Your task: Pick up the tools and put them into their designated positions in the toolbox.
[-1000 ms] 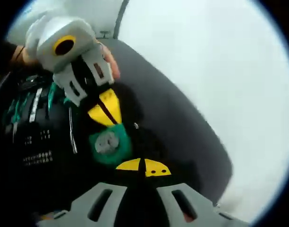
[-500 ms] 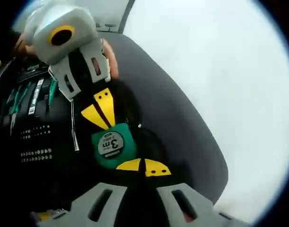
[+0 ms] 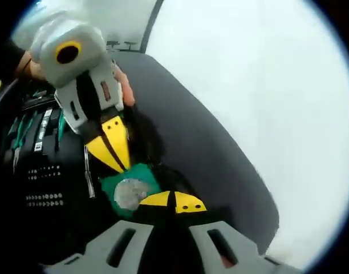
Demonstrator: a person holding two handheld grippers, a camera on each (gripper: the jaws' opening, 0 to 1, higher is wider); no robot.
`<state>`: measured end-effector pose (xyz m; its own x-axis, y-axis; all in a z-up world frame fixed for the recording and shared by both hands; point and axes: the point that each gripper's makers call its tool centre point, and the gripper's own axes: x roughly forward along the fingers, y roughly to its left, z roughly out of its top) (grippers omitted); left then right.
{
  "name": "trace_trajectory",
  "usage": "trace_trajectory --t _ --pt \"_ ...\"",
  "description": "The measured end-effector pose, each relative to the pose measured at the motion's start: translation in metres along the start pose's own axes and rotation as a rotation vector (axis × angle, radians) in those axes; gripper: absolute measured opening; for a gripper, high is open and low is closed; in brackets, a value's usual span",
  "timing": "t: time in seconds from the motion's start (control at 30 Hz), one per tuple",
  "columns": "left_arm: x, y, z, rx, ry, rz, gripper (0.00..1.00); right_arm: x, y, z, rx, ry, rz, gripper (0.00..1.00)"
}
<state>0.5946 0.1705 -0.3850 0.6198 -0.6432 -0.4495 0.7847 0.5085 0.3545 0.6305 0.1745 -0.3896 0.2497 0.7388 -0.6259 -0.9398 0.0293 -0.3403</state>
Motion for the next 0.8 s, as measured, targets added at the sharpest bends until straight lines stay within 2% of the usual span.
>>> trace_trajectory --t 0.03,0.07,0.1,0.13,0.17,0.2,0.23,0.27,0.3,0.37,0.43,0.47,0.5,0.53,0.57,0.6,0.63,0.73,0.8 --pt "0.003 0.002 0.001 0.003 -0.012 0.007 0.0 0.0 0.005 -0.001 -0.092 0.044 0.037 0.0" --pt "0.003 0.001 -0.01 0.043 0.05 0.001 0.0 -0.001 0.007 -0.003 -0.015 0.059 0.043 0.0" --pt "0.005 0.002 -0.014 0.07 0.068 0.006 0.0 -0.003 0.009 -0.004 0.019 0.067 0.048 0.0" --pt "0.006 0.004 -0.018 0.069 0.074 0.012 0.0 -0.005 0.01 -0.006 -0.022 0.073 0.062 0.0" --pt "0.004 0.006 -0.024 0.07 0.109 0.016 0.0 -0.006 0.009 -0.008 -0.064 0.084 0.062 0.0" --pt "0.006 0.007 -0.022 0.069 0.098 0.014 0.0 -0.009 0.007 -0.01 -0.09 0.098 0.049 0.0" --pt "0.003 0.013 -0.024 0.025 0.114 0.046 0.0 -0.011 0.006 -0.011 -0.062 0.096 0.046 0.0" --pt "0.004 0.014 -0.025 0.02 0.127 0.05 0.0 -0.014 0.006 -0.009 -0.011 0.087 0.041 0.0" --pt "0.005 0.013 -0.027 0.067 0.151 0.044 0.0 -0.016 0.007 -0.004 -0.007 0.069 0.049 0.0" --pt "0.011 0.011 -0.022 0.066 0.129 0.041 0.0 -0.018 0.017 0.009 -0.003 0.007 0.091 0.0" --pt "0.013 0.011 -0.02 0.097 0.158 0.021 0.0 -0.015 0.03 0.023 -0.026 -0.044 0.142 0.0" --pt "0.013 0.011 -0.02 0.077 0.157 0.023 0.0 -0.013 0.031 0.023 -0.015 -0.037 0.143 0.0" --pt "0.013 0.011 -0.021 0.095 0.159 0.021 0.0 -0.006 0.036 0.022 -0.006 -0.023 0.16 0.0" --pt "0.013 0.011 -0.021 0.103 0.155 0.022 0.0 -0.002 0.042 0.018 -0.005 0.005 0.189 0.0" --pt "0.013 0.011 -0.021 0.097 0.15 0.023 0.0 0.002 0.052 0.017 0.027 -0.002 0.223 0.0" --pt "0.014 0.011 -0.021 0.093 0.149 0.023 0.0 0.006 0.043 0.022 0.021 -0.017 0.177 0.0" --pt "0.015 0.011 -0.021 0.092 0.15 0.025 0.0 0.007 0.045 0.02 0.083 0.005 0.187 0.0" --pt "0.015 0.01 -0.02 0.106 0.179 0.038 0.0 -0.007 0.037 0.017 0.046 0.019 0.171 0.0" --pt "0.015 0.015 -0.021 0.155 0.204 0.074 0.0 -0.02 0.021 0.005 0.134 0.063 0.104 0.0"
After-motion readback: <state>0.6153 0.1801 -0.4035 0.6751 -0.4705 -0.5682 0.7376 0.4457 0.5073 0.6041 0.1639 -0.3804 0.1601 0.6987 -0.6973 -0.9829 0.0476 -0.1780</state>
